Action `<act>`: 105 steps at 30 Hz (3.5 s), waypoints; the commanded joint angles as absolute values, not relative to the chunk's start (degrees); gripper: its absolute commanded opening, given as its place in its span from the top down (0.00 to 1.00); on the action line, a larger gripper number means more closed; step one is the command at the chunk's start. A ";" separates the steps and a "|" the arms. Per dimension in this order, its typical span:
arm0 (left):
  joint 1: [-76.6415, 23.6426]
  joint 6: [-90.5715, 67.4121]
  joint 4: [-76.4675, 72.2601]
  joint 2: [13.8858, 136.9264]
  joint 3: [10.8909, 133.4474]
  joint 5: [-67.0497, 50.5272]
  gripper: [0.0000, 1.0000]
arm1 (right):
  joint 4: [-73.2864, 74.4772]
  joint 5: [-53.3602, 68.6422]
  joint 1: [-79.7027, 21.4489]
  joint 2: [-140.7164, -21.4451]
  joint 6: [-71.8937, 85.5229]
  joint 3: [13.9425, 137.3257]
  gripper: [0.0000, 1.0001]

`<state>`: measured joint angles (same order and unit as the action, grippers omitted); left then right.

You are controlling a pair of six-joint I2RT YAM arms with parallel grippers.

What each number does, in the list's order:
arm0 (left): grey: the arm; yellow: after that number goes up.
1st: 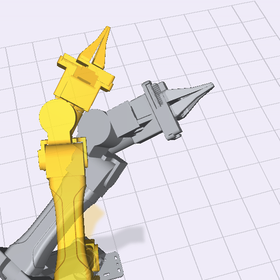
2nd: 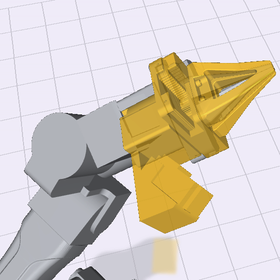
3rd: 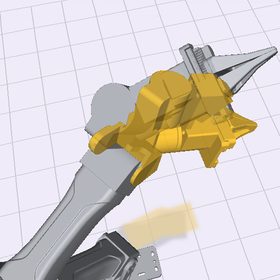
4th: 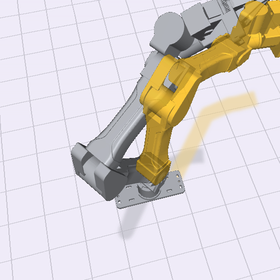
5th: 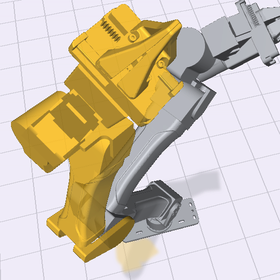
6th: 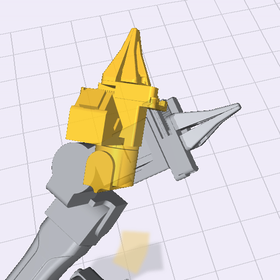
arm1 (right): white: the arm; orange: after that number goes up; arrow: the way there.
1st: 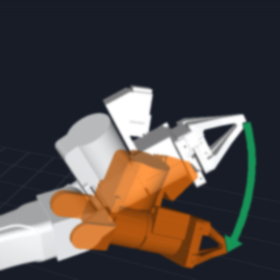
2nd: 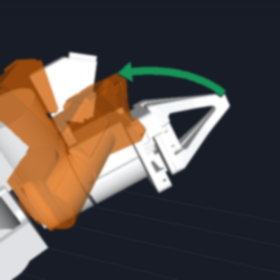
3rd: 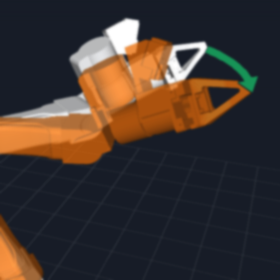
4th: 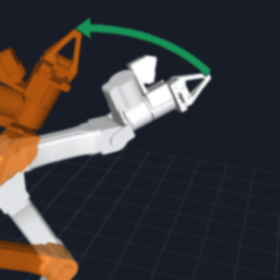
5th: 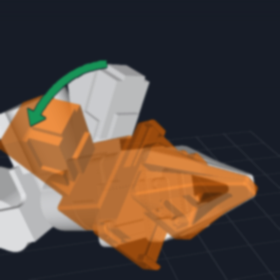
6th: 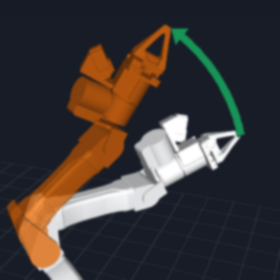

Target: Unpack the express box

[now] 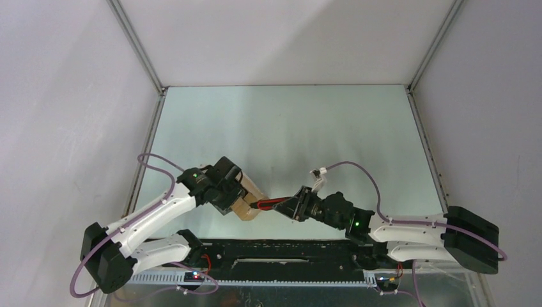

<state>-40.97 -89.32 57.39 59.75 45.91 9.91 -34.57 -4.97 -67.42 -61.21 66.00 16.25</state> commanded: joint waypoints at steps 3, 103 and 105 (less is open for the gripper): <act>-40.37 -93.59 46.61 58.89 50.12 9.77 1.00 | -32.11 2.73 -71.32 -64.58 63.50 17.34 1.00; -45.63 -81.00 48.44 56.47 51.45 26.31 1.00 | -46.08 21.12 -67.71 -78.37 74.29 18.14 1.00; -43.99 -80.53 47.51 55.09 50.10 25.84 1.00 | -46.02 21.62 -67.53 -77.94 74.26 17.67 1.00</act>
<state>-44.86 -80.73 52.14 57.39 46.00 26.68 -46.11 20.16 -67.77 -77.56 72.86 16.58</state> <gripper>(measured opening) 0.544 0.241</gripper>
